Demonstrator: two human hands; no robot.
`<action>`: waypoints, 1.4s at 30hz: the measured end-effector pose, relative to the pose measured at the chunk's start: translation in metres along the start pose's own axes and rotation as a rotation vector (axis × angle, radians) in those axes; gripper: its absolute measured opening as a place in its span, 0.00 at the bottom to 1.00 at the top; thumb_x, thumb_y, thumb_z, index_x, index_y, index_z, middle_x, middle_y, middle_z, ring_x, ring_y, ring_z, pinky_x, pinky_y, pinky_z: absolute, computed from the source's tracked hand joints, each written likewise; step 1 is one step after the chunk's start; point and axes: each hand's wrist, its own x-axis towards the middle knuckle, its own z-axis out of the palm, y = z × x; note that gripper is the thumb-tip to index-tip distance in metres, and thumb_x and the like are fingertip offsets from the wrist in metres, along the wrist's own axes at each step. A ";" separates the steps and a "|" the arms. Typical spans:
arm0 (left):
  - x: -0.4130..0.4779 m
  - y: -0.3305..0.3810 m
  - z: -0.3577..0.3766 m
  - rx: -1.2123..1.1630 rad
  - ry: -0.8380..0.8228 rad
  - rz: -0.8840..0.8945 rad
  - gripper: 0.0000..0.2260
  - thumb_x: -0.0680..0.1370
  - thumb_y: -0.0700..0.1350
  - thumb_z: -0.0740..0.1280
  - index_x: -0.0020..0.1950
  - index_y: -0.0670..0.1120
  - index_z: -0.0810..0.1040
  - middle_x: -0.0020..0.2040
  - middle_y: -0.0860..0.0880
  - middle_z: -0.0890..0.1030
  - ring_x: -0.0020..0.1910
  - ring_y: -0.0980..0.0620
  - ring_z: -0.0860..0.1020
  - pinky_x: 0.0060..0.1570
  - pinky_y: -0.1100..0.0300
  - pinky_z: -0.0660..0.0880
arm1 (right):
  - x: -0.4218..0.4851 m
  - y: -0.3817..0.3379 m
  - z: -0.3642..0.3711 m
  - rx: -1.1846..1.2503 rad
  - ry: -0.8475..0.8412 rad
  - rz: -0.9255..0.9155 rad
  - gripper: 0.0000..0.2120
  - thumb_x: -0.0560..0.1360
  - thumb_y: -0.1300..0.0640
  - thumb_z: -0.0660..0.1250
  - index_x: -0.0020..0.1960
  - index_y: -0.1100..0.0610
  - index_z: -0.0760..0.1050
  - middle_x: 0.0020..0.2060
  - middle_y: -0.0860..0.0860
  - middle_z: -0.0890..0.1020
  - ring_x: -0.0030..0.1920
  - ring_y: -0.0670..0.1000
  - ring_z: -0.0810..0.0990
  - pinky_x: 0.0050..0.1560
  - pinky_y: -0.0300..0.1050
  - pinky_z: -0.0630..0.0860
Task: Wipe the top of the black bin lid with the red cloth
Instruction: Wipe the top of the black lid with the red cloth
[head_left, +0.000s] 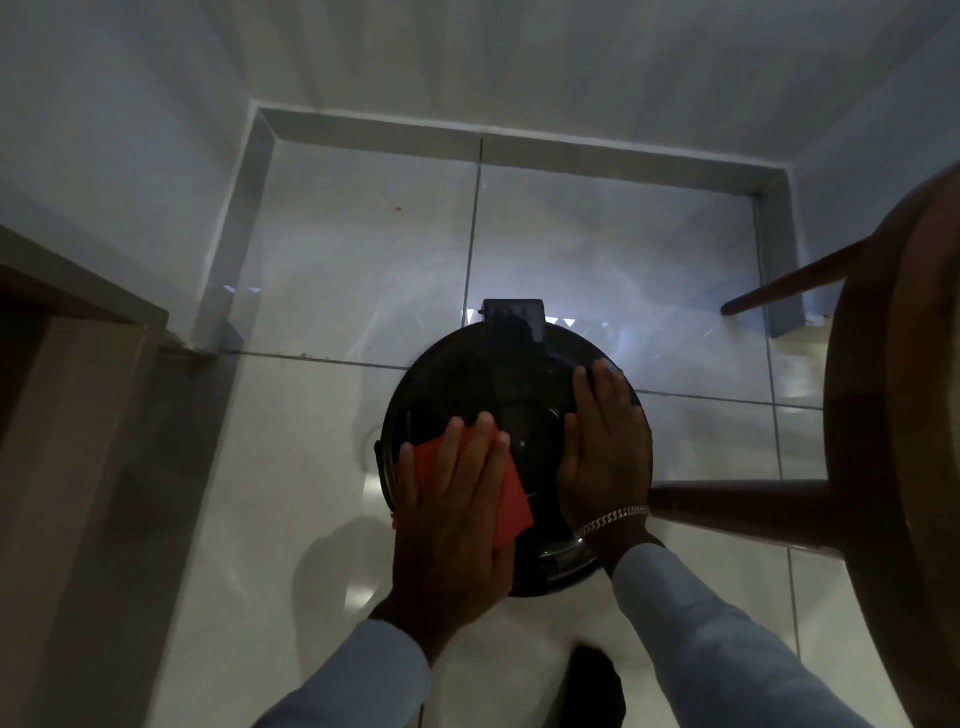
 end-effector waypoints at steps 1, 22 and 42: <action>0.008 0.004 0.000 0.012 0.006 -0.064 0.30 0.76 0.58 0.54 0.76 0.47 0.56 0.78 0.46 0.57 0.77 0.43 0.52 0.72 0.36 0.50 | 0.000 0.000 0.001 0.001 0.009 0.002 0.23 0.78 0.57 0.58 0.72 0.59 0.64 0.73 0.60 0.66 0.74 0.61 0.62 0.70 0.65 0.62; 0.036 0.009 -0.071 -0.803 -0.051 -0.260 0.34 0.72 0.45 0.59 0.76 0.56 0.49 0.78 0.53 0.50 0.77 0.55 0.47 0.75 0.58 0.49 | -0.023 -0.035 -0.032 0.371 0.128 0.176 0.17 0.78 0.56 0.58 0.62 0.62 0.75 0.65 0.61 0.76 0.70 0.61 0.68 0.67 0.66 0.66; 0.141 -0.042 -0.086 -0.162 -0.486 0.150 0.24 0.73 0.36 0.67 0.69 0.46 0.71 0.71 0.41 0.70 0.69 0.42 0.68 0.71 0.47 0.63 | -0.079 -0.042 -0.053 0.064 -0.248 -0.024 0.32 0.61 0.56 0.79 0.63 0.53 0.73 0.60 0.54 0.79 0.59 0.58 0.76 0.57 0.54 0.75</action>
